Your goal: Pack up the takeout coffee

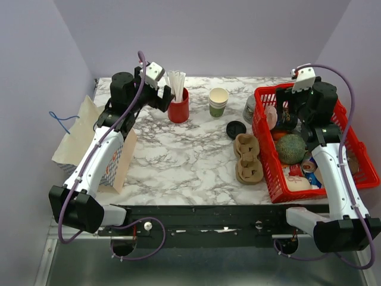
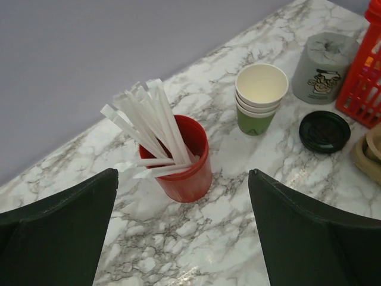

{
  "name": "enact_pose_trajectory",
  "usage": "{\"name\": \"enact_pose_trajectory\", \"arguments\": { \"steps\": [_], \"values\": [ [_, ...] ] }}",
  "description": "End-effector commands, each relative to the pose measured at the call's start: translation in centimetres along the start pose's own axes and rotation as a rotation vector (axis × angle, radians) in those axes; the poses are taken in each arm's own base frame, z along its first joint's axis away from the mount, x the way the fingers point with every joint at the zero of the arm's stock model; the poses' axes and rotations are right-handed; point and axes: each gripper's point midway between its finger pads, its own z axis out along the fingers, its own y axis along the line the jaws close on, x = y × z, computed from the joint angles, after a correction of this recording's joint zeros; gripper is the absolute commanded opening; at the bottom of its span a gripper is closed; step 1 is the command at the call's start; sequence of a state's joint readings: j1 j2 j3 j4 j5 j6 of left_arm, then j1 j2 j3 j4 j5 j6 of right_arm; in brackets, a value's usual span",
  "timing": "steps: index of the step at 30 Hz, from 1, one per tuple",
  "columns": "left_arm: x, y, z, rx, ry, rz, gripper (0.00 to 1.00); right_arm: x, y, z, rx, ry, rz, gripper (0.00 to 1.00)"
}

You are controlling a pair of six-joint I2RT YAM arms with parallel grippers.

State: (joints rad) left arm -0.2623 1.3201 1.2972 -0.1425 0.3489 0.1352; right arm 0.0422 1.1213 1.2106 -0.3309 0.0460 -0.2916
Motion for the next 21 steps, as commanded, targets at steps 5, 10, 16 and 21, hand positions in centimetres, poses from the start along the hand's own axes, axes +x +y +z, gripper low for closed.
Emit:
{"name": "enact_pose_trajectory", "arguments": {
  "steps": [5,10,16,21],
  "values": [
    [4.9,-5.2,-1.9,0.257,0.151,-0.013,0.96,-5.3,10.9,-3.9,-0.544,-0.347,-0.431,1.00],
    [6.7,-6.2,-2.8,0.309,0.201,-0.004,0.96,-2.9,17.1,-4.3,-0.713,-0.288,-0.561,0.98],
    [7.8,-6.5,-3.6,0.298,0.228,-0.022,0.97,1.9,20.0,-2.4,-0.842,-0.030,-0.459,0.89],
    [7.8,-6.0,-2.6,0.262,0.239,-0.085,0.98,4.9,22.9,-2.4,-0.955,0.151,-0.309,0.78]
  ]
}}
